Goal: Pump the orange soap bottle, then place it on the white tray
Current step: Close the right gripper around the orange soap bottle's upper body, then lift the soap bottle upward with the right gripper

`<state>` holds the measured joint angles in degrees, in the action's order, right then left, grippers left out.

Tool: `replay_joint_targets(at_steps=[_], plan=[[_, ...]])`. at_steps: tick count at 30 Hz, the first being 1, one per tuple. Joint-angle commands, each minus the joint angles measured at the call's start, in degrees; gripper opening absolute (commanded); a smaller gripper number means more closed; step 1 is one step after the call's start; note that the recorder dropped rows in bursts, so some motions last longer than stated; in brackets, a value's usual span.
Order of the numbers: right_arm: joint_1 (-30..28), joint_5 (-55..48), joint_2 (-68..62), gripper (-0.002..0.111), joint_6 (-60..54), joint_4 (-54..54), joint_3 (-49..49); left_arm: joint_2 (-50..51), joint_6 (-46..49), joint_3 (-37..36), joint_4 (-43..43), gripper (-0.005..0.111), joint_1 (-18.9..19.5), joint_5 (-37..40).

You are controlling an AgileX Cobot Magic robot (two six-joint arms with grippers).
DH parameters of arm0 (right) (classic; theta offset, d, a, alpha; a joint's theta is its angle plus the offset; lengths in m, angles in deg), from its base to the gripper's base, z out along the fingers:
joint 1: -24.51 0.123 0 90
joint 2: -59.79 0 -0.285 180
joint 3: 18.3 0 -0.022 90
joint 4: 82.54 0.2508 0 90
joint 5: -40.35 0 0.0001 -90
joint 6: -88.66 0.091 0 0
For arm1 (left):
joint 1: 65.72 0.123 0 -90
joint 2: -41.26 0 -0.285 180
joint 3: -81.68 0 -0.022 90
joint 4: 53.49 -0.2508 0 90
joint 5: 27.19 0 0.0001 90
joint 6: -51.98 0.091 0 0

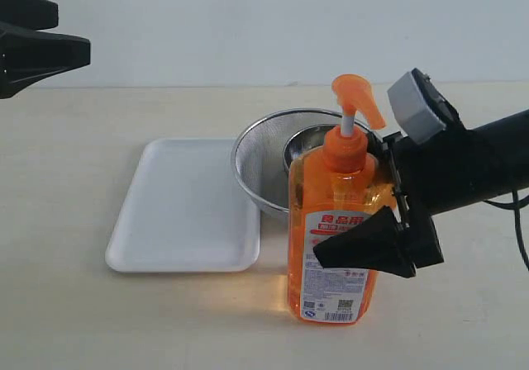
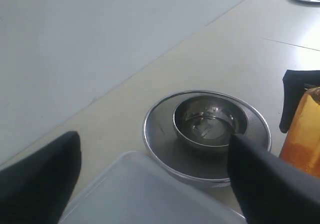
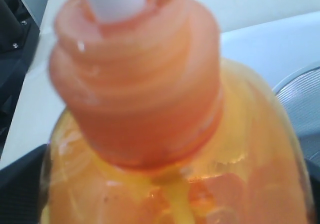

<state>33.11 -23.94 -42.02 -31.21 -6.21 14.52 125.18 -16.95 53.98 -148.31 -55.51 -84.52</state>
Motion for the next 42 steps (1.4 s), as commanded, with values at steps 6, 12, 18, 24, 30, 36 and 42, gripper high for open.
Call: replay_joint_targets(at_steps=[6,12,18,24,30,36,42], plan=[[0.0,-0.4,0.0,0.105,2.4,1.2,-0.3,-0.4,0.1,-0.2,0.0,0.074,0.2,0.2],[0.0,2.1,0.0,0.105,2.4,1.2,-0.3,-0.4,0.1,-0.2,0.0,0.074,0.2,0.2],[0.0,3.7,0.0,0.105,2.6,1.2,-0.3,-0.4,0.1,-0.2,0.0,0.074,0.2,0.2],[0.0,2.9,0.0,0.105,4.7,1.4,-0.3,-0.4,0.1,-0.2,0.0,0.074,0.2,0.2],[0.0,2.1,0.0,0.105,5.8,1.4,-0.3,-0.4,0.1,-0.2,0.0,0.074,0.2,0.2],[0.0,0.5,0.0,0.091,7.0,1.0,-0.3,-0.4,0.1,-0.2,0.0,0.074,0.2,0.2],[0.0,-5.7,0.0,0.018,6.9,-3.0,-0.3,-0.4,0.1,-0.2,0.0,0.074,0.2,0.2]])
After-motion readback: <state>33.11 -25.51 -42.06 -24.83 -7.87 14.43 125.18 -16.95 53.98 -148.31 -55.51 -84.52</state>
